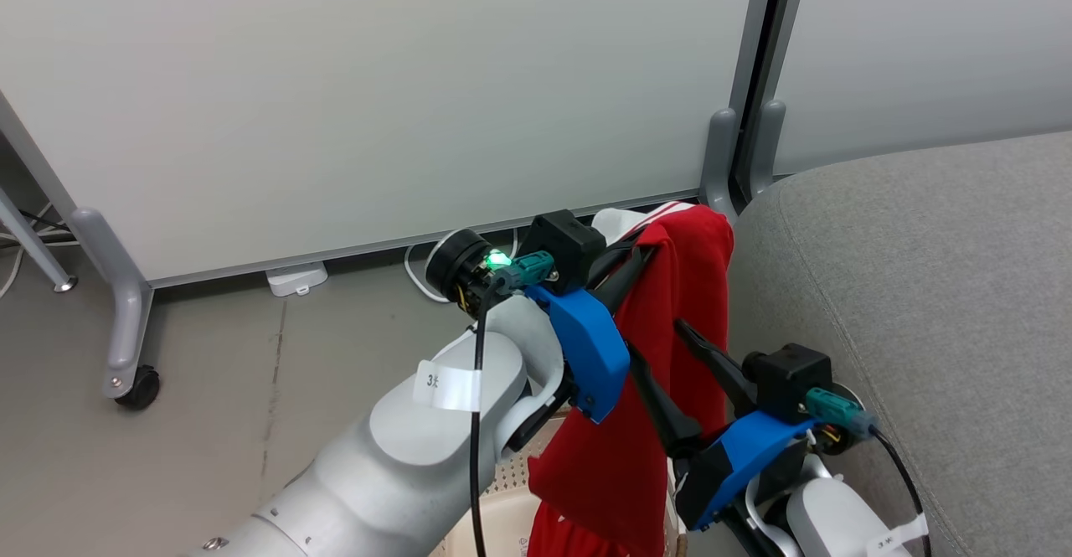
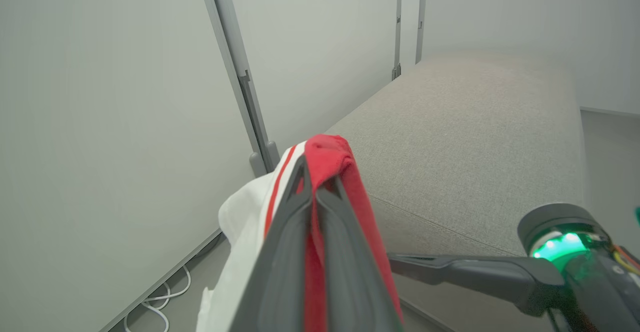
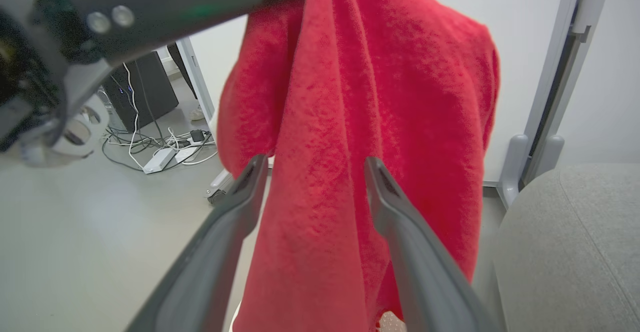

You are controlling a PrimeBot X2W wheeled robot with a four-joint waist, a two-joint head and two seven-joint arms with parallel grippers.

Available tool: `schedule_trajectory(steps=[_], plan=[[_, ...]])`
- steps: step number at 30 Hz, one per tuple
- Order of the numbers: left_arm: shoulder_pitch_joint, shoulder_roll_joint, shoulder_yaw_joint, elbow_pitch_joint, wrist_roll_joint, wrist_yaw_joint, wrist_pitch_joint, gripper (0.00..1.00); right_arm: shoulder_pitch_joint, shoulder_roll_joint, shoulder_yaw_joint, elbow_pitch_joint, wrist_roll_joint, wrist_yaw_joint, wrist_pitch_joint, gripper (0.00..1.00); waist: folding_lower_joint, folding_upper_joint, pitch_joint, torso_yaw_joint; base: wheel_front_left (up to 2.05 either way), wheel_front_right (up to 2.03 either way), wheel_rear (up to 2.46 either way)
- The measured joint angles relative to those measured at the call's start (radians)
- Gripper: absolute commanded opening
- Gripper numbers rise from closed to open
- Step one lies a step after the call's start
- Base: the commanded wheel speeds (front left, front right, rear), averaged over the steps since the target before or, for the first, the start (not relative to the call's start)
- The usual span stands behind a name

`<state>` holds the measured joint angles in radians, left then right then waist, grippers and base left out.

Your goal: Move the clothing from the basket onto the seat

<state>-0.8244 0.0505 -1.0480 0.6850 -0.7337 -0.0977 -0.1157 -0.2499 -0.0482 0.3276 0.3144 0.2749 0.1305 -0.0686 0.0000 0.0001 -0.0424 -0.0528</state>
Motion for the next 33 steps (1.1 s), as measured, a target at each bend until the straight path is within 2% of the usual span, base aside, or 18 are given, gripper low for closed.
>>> schedule_trajectory(steps=[12,13,14,15,16,23,33], plan=[[-0.015,0.000,-0.051,-0.042,-0.087,0.011,0.013,0.00,-0.142,0.000,0.027,0.243,0.021,0.000,-0.047,1.00,0.0000,0.0000,0.003,0.012,0.00,0.00,0.00],[-0.017,0.000,-0.055,-0.044,-0.092,0.013,0.013,0.00,-0.150,0.000,0.027,0.264,0.021,0.000,-0.047,0.84,0.0000,0.0000,0.003,0.013,0.00,0.00,0.00],[-0.019,0.000,-0.058,-0.045,-0.097,0.014,0.013,0.00,-0.158,0.000,0.027,0.282,0.021,0.000,-0.049,0.48,0.0000,0.0000,0.004,0.015,0.00,0.00,0.00],[-0.020,0.000,-0.060,-0.046,-0.105,0.015,0.013,0.00,-0.164,0.000,0.026,0.297,0.023,0.000,-0.053,0.31,0.0000,0.0000,0.005,0.016,0.00,0.00,0.00],[-0.021,0.000,-0.062,-0.048,-0.111,0.015,0.013,0.00,-0.171,0.000,0.026,0.312,0.023,0.000,-0.058,0.00,0.0000,0.0000,0.005,0.017,0.00,0.00,0.00],[-0.033,0.000,-0.077,-0.042,-0.141,0.018,0.011,0.00,-0.201,0.000,0.037,0.372,0.035,0.000,-0.086,0.00,0.0000,-0.0001,0.006,0.017,0.00,0.00,0.00],[-0.039,0.000,-0.094,-0.013,-0.164,0.018,-0.008,0.00,-0.213,0.000,0.064,0.394,0.055,0.000,-0.097,0.00,0.0000,-0.0001,0.008,0.000,0.00,0.00,0.00]])
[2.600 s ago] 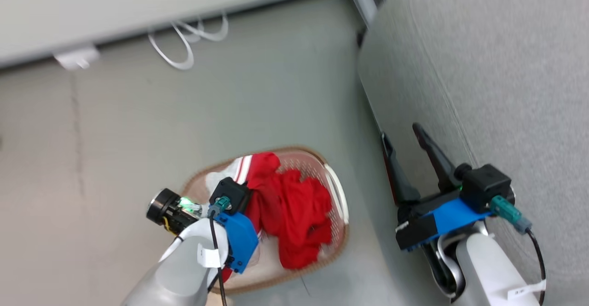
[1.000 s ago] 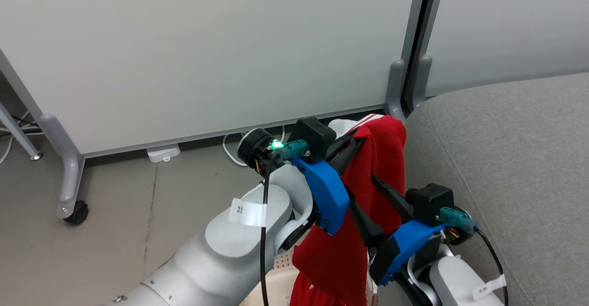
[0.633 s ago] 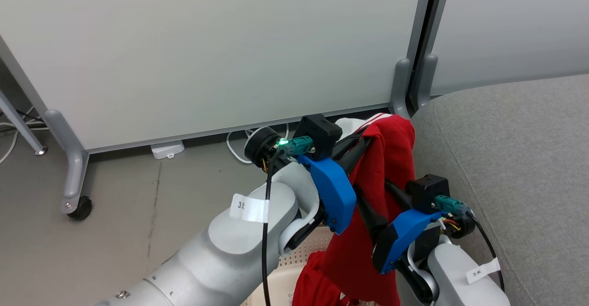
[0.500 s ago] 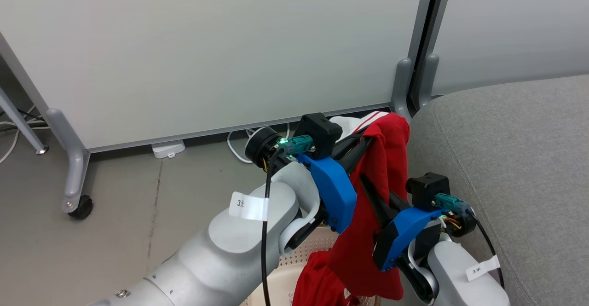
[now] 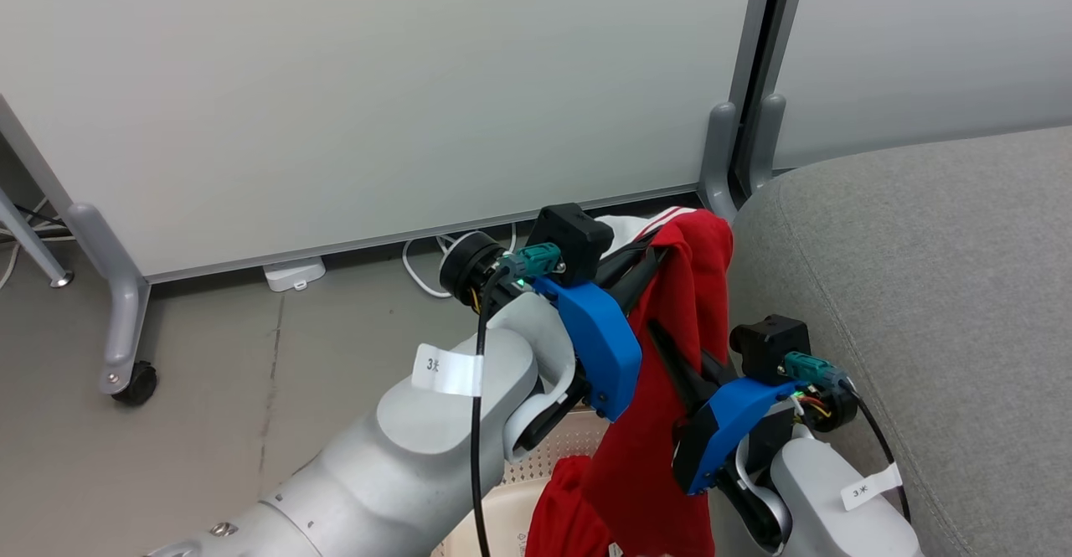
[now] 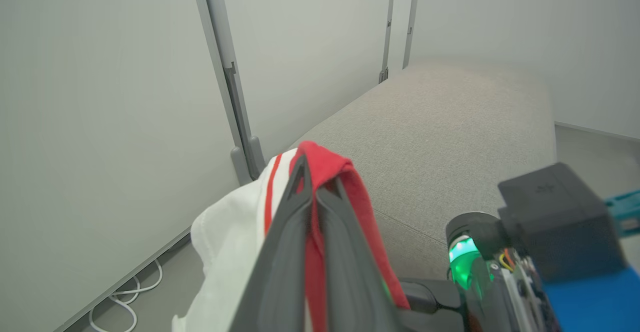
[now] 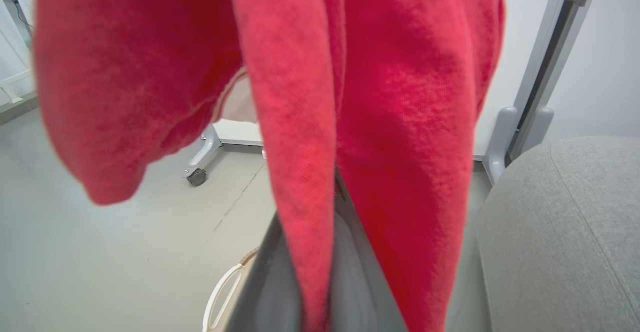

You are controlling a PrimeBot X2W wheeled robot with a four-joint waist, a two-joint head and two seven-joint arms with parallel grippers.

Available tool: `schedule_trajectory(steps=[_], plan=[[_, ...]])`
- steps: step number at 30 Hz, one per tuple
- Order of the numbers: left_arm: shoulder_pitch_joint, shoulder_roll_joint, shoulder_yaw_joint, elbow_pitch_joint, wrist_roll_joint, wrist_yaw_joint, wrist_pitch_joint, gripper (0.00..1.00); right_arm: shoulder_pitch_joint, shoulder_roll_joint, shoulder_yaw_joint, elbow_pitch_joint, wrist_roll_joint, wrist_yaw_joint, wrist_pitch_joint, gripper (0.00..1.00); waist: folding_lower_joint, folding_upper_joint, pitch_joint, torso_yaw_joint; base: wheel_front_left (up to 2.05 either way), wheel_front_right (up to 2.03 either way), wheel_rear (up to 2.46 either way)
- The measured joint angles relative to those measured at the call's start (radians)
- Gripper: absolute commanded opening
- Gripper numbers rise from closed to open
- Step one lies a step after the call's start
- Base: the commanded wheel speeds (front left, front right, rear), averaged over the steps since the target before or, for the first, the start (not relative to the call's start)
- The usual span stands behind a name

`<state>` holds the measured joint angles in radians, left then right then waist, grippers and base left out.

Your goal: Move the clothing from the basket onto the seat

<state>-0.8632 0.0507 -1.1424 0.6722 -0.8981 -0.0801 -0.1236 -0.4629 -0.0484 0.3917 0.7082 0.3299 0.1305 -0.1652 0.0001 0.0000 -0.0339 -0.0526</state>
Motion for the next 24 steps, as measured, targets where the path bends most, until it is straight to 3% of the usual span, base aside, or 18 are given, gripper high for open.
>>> schedule_trajectory(steps=[24], plan=[[-0.018,0.000,-0.039,0.028,-0.052,0.000,-0.024,0.00,-0.008,0.000,0.014,0.019,0.016,0.000,-0.012,0.00,0.0000,0.0000,0.001,-0.019,0.00,0.00,0.00]])
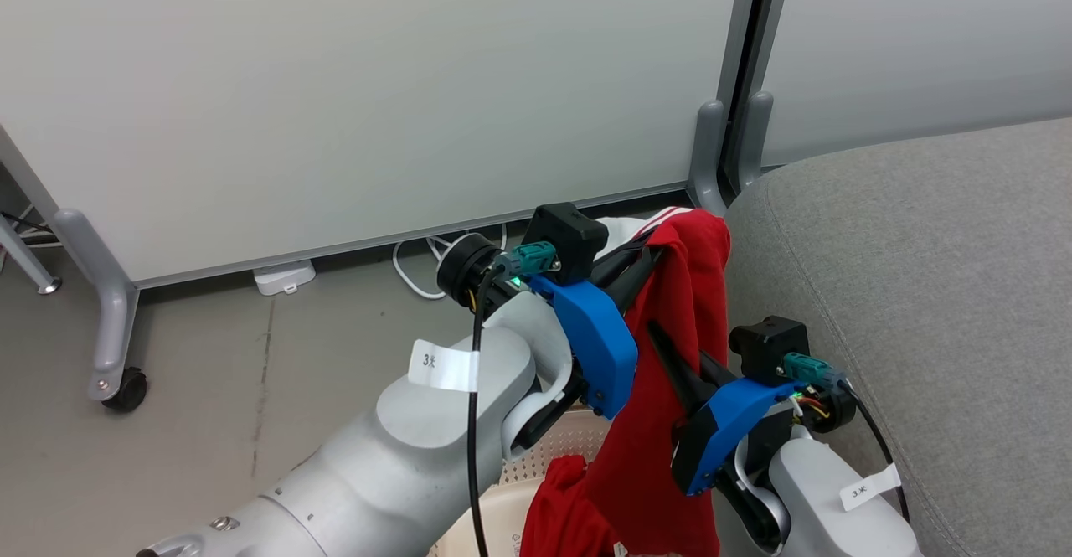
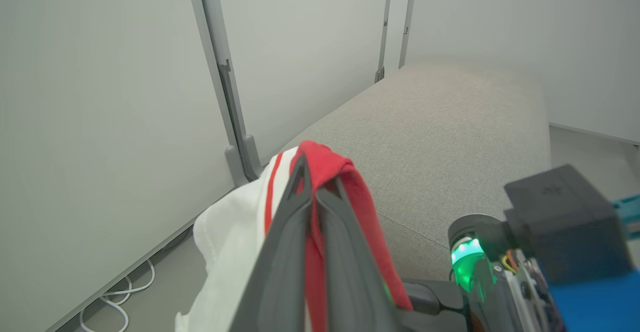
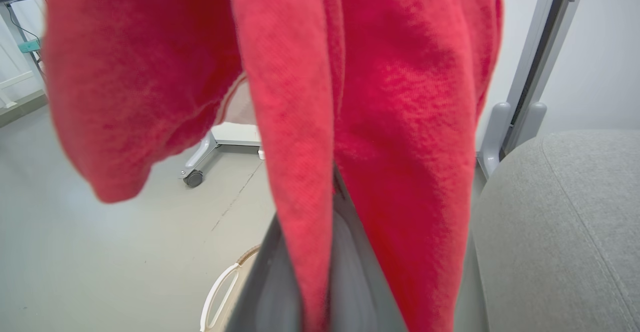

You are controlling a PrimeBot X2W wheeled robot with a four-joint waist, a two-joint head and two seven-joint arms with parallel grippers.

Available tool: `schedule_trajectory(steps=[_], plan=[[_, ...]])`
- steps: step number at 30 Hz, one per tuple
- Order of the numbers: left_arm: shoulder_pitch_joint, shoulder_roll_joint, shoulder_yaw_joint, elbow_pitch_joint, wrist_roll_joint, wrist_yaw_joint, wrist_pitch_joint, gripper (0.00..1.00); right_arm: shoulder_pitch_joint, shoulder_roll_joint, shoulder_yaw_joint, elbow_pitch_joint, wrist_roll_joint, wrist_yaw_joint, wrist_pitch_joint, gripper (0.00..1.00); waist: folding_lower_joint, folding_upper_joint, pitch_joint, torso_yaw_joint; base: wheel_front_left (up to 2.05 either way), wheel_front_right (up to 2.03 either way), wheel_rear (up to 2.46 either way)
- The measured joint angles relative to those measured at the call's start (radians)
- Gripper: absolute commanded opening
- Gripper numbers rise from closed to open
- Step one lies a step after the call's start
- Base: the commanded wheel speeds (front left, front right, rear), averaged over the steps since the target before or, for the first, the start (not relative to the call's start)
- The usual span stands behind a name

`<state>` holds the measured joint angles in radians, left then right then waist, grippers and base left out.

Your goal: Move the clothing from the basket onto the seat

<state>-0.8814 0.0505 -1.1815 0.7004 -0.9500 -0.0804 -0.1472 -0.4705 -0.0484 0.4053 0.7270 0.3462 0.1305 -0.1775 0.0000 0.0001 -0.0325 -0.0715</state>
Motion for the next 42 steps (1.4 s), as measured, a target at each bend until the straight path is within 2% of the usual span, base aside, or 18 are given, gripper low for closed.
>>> schedule_trajectory(steps=[6,7,8,9,15,19,24,27,33,37,42], plan=[[-0.003,0.000,-0.011,0.004,-0.006,0.000,-0.010,0.00,0.000,0.000,0.003,0.003,0.002,0.000,-0.004,0.00,0.0000,0.0000,-0.001,0.001,0.00,0.00,0.00],[-0.004,0.000,-0.013,0.004,-0.008,0.001,-0.015,0.20,0.000,0.000,0.003,0.003,0.002,0.000,-0.004,0.00,0.0000,0.0000,-0.001,0.001,0.00,0.00,0.00],[-0.004,0.000,-0.015,0.004,-0.008,0.003,-0.021,0.47,-0.001,0.000,0.003,0.003,0.002,0.000,-0.004,0.00,0.0000,-0.0001,-0.001,0.002,0.00,0.00,0.00],[-0.004,0.000,-0.016,0.004,-0.008,0.007,-0.023,1.00,-0.001,0.000,0.003,0.004,0.002,0.000,-0.005,0.00,0.0000,0.0000,-0.001,0.003,0.00,0.00,0.00],[-0.005,0.000,-0.025,0.007,-0.011,0.013,-0.032,1.00,-0.001,0.000,0.002,0.007,0.001,0.000,-0.009,0.00,0.0000,0.0000,0.004,0.007,0.00,0.00,0.00],[0.003,0.004,-0.008,0.012,-0.017,0.024,-0.076,1.00,-0.001,0.000,0.000,0.006,-0.005,0.000,-0.010,0.00,0.0000,0.0000,0.007,0.007,0.00,0.00,0.00],[0.090,0.058,0.040,-0.019,0.025,0.051,-0.112,1.00,0.000,0.000,-0.023,-0.003,-0.030,0.000,-0.018,0.00,0.0000,-0.0001,0.018,0.010,0.00,0.00,0.00],[0.171,0.104,0.141,-0.115,0.086,0.065,-0.115,1.00,0.002,0.000,-0.050,-0.010,-0.053,0.000,-0.017,0.00,0.0000,0.0000,0.027,0.016,0.00,0.00,0.00],[0.421,0.178,0.374,-0.319,0.275,0.071,-0.116,1.00,0.010,0.000,-0.098,-0.038,-0.085,0.000,-0.009,0.00,0.0000,-0.0001,0.038,0.030,0.00,0.00,0.00],[0.561,0.189,0.509,-0.404,0.376,0.052,-0.116,1.00,0.028,0.000,-0.118,-0.062,-0.101,0.000,0.001,0.00,0.0000,0.0000,0.041,0.042,0.00,0.00,0.00],[0.682,0.165,0.637,-0.461,0.479,0.027,-0.116,1.00,0.049,0.000,-0.136,-0.091,-0.108,0.000,0.012,0.00,0.0000,0.0000,0.044,0.056,0.00,0.00,0.00]])
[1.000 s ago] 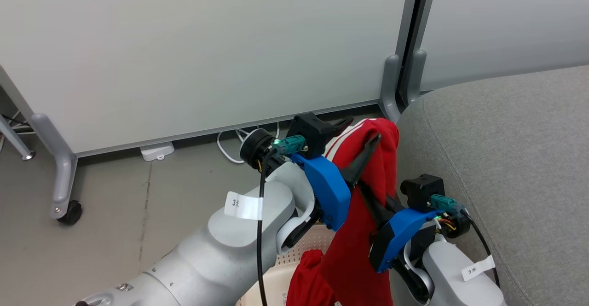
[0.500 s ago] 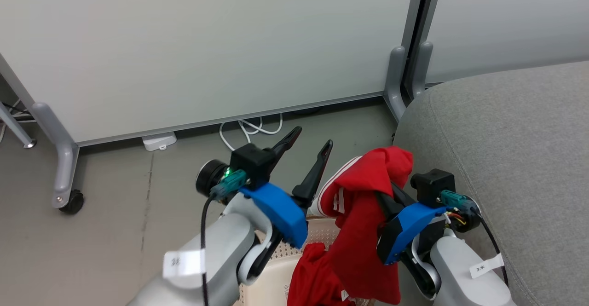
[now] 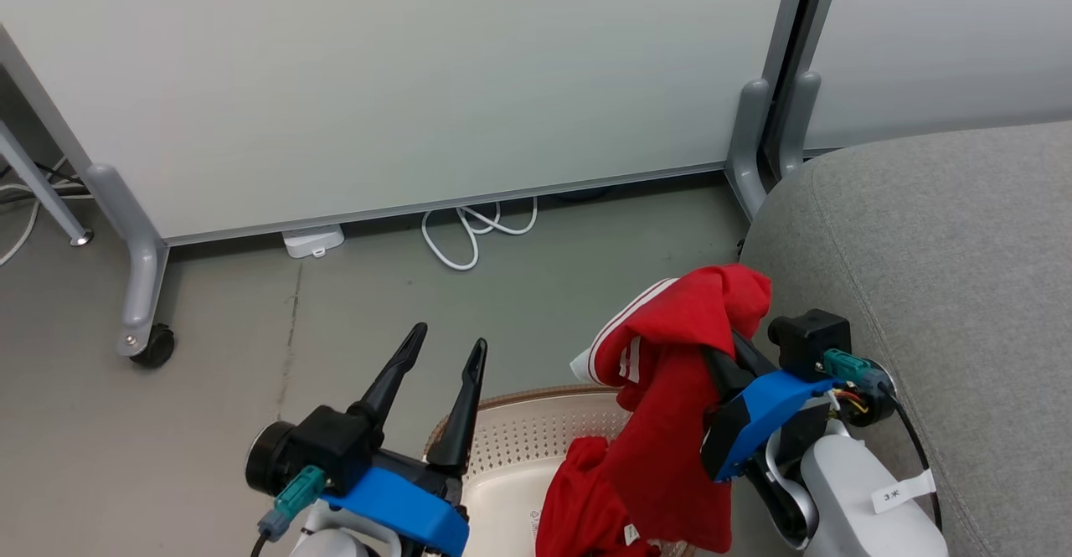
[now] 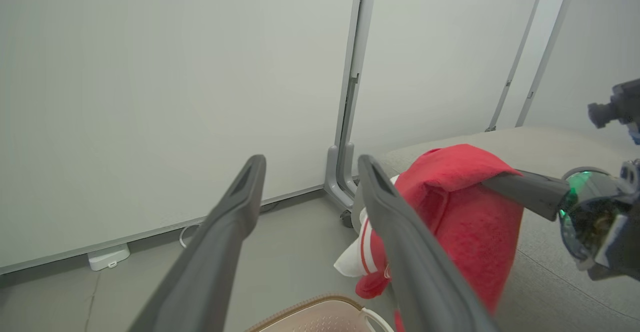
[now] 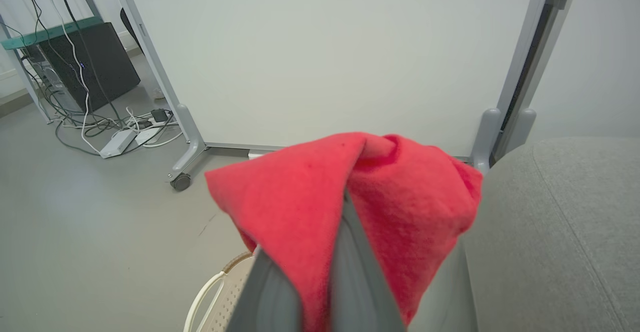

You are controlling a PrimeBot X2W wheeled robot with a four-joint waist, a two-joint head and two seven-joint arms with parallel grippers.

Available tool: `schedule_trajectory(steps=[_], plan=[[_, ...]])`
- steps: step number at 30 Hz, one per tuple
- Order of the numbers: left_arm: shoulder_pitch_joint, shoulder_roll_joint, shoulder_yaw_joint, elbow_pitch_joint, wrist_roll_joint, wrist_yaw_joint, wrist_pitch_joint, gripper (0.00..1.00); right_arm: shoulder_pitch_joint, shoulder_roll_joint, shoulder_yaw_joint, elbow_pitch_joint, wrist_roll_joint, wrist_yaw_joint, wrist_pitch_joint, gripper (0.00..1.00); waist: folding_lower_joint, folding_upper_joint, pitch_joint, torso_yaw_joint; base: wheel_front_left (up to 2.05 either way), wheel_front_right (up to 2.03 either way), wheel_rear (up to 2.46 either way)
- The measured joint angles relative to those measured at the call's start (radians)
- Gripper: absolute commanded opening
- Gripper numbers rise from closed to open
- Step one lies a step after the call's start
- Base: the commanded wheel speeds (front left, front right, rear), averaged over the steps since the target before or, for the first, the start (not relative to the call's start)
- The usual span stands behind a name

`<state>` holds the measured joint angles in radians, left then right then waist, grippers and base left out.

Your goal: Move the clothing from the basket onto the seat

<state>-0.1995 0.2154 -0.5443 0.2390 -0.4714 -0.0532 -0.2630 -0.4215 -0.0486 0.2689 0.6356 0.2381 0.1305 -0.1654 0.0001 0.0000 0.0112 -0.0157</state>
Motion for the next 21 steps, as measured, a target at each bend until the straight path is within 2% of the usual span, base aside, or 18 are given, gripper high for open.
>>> schedule_trajectory(steps=[6,12,21], plan=[[0.085,-0.036,0.106,-0.047,0.089,-0.038,0.000,1.00,0.011,0.000,0.012,-0.032,-0.006,0.000,0.019,0.00,0.0000,0.0000,0.005,-0.002,0.00,0.00,0.00],[0.117,-0.064,0.152,-0.046,0.142,-0.062,0.000,1.00,0.015,0.000,0.015,-0.060,-0.003,0.000,0.028,0.00,0.0000,0.0000,0.016,-0.016,0.00,0.00,0.00],[0.115,-0.087,0.183,-0.048,0.174,-0.071,0.000,1.00,0.013,0.000,0.010,-0.074,0.003,0.000,0.031,0.00,0.0000,0.0000,0.043,-0.104,0.00,0.00,0.00]])
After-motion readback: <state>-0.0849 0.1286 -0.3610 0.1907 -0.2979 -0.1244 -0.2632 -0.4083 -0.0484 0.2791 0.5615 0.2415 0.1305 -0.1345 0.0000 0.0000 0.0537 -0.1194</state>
